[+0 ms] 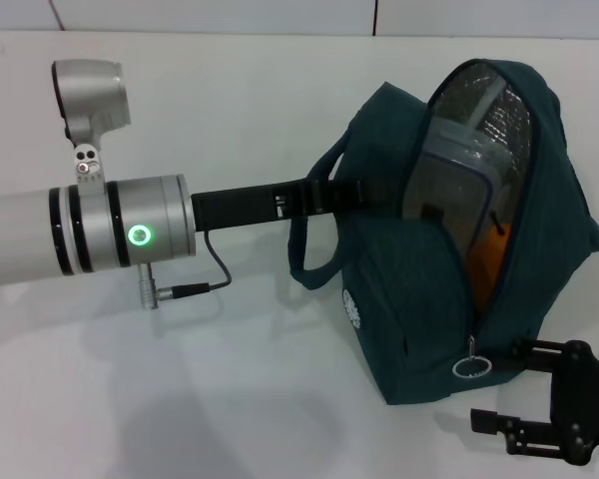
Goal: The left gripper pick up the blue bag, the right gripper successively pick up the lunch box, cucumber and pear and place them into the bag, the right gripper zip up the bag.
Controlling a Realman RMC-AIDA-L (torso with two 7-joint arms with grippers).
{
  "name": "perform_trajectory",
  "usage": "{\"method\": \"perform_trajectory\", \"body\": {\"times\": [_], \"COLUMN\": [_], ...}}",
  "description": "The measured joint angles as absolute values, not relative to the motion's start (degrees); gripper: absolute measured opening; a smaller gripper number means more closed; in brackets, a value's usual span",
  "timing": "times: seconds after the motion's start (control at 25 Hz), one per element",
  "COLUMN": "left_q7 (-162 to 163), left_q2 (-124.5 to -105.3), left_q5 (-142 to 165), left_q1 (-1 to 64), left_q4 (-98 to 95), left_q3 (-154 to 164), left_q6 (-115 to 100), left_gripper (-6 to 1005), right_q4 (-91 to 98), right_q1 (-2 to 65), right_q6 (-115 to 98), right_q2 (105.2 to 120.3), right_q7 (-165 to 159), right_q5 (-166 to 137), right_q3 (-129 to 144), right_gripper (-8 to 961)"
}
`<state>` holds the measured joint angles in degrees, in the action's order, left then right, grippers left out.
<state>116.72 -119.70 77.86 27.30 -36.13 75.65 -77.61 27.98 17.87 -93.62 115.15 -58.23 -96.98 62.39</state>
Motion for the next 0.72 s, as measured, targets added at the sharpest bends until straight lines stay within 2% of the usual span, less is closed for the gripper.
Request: {"method": "perform_trajectory", "body": {"times": [0.36,0.72], "left_q7": [116.6,116.6], "left_q2": [-119.7,-119.7], "left_q5": [77.9,77.8], "left_q1": [27.7,27.8], "left_q4": [-36.1,-36.1], "left_q3": [75.7,75.7], "left_q6": [-77.5,-77.3], "left_gripper": [54,55], "right_q4": [26.7,26.5], "right_q1": [19.2,19.9], "right_q6": [-92.8,-90.0], "right_q2": [115.36,115.64], "right_q7": [-57.9,-58.0], "right_q5": [-96.6,-95.0], "right_q3": [63.0,66.2], "right_gripper": [662,514]}}
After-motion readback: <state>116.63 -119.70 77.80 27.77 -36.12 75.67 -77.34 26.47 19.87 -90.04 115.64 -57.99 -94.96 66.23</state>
